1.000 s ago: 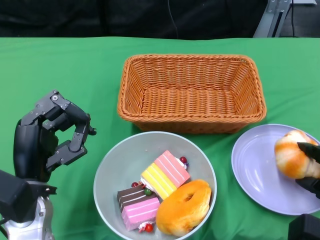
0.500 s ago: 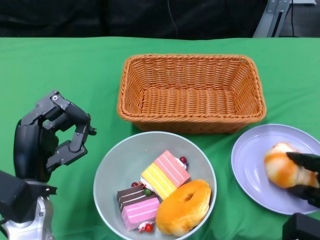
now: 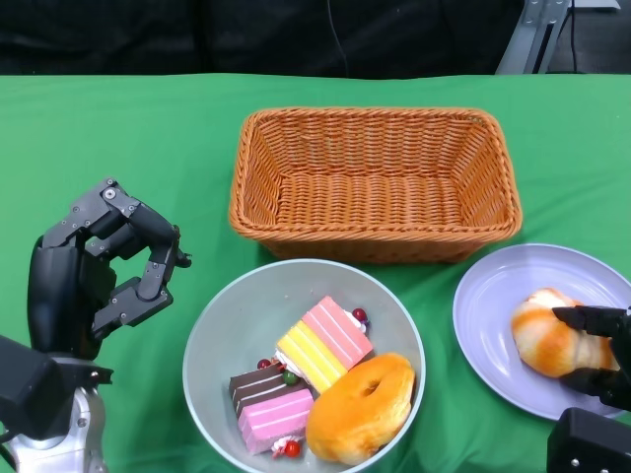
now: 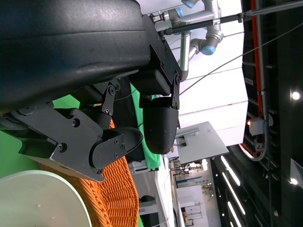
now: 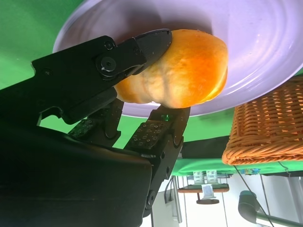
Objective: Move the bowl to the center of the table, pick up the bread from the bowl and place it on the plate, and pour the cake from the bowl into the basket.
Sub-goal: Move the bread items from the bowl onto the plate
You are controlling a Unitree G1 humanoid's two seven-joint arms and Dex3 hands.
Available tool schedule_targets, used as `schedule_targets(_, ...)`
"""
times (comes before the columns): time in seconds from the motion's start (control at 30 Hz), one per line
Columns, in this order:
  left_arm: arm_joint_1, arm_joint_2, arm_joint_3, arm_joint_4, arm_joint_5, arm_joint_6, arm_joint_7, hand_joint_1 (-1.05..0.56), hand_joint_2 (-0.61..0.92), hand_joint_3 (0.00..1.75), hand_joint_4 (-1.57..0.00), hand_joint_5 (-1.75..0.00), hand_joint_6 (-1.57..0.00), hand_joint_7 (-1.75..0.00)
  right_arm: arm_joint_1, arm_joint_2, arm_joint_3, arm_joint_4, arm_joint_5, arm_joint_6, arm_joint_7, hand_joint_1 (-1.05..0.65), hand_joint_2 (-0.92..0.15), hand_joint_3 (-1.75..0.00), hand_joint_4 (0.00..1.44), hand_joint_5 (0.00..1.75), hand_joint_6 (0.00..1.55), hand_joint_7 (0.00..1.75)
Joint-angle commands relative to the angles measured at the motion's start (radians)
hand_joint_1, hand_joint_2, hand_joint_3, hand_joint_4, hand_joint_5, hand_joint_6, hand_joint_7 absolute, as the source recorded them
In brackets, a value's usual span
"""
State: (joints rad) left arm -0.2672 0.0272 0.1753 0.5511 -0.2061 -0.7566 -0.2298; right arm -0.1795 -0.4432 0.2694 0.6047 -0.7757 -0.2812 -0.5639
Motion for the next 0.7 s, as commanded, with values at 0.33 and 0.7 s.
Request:
schedule_targets(0.33, 0.002, 0.009, 0.006, -0.006, 0.008, -0.002, 0.011, -0.07, 0.71, 0.83, -0.78, -1.55, -0.75, -1.39, 0.107, -0.01, 0.015, -0.199, -0.027, 0.197, 0.084, -0.42, -0.92, 0.0, 0.55, 0.01, 0.51, 0.0)
schedule_targets(0.7, -0.008, 0.013, 0.007, 0.016, 0.015, -0.021, 0.009, -0.08, 0.73, 0.8, -0.76, -1.55, -0.73, -1.41, 0.186, 0.012, 0.001, -0.424, -0.015, 0.27, 0.167, -0.55, -0.92, 0.0, 0.31, 0.0, 0.4, 0.01)
